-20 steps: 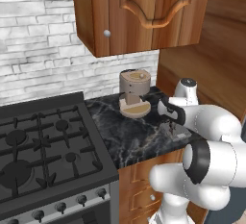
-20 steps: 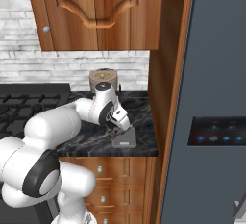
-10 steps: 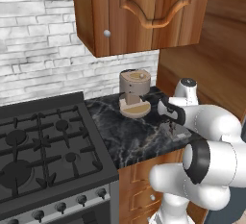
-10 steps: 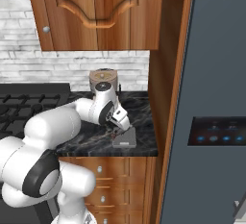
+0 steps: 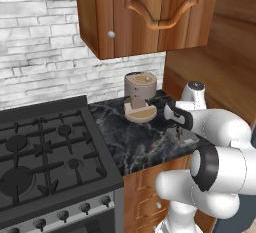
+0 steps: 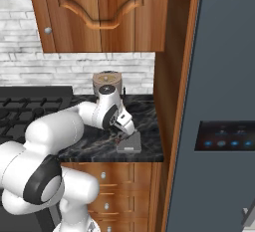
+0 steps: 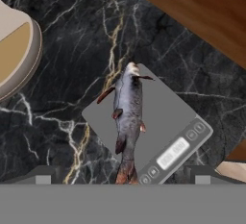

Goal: Take the fish from the fridge and place it on the digital scale on the counter by the fridge. Wait a few seconds for a reading, then move it to the plate on the dining counter.

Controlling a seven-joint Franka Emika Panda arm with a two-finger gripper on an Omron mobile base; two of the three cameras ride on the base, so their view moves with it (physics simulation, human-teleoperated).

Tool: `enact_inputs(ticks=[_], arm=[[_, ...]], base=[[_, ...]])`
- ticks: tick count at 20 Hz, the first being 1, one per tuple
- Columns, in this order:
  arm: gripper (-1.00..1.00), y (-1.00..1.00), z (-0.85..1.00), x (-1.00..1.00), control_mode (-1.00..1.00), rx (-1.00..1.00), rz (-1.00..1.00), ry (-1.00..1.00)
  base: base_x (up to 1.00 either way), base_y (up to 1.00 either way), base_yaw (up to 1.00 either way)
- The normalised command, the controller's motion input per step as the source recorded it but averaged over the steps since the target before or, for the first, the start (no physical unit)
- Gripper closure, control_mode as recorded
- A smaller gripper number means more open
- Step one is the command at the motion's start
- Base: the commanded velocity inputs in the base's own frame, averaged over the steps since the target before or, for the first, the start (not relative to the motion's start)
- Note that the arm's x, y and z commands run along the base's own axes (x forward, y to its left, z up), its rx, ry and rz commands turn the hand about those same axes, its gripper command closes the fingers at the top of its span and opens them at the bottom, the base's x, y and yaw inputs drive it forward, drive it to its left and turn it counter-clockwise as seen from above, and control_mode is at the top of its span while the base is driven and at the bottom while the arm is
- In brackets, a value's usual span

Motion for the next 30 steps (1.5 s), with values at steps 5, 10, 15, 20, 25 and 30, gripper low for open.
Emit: enact_inputs(ticks=[5, 10, 15, 20, 25, 30], arm=[[-1.00, 0.00, 0.00, 0.00, -1.00, 0.00, 0.00, 0.00], [-1.00, 0.00, 0.00, 0.00, -1.00, 0.00, 0.00, 0.00], [-1.00, 0.00, 0.00, 0.00, -1.00, 0.00, 0.00, 0.00], [-1.00, 0.00, 0.00, 0.00, -1.00, 0.00, 0.00, 0.00], [-1.00, 0.00, 0.00, 0.00, -1.00, 0.00, 0.00, 0.00], [-1.00, 0.00, 0.00, 0.00, -1.00, 0.00, 0.00, 0.00]], base=[[0.00, 0.00, 0.00], [0.00, 0.00, 0.00], [0.00, 0.00, 0.00], [0.00, 0.00, 0.00], [0.00, 0.00, 0.00], [0.00, 0.00, 0.00]])
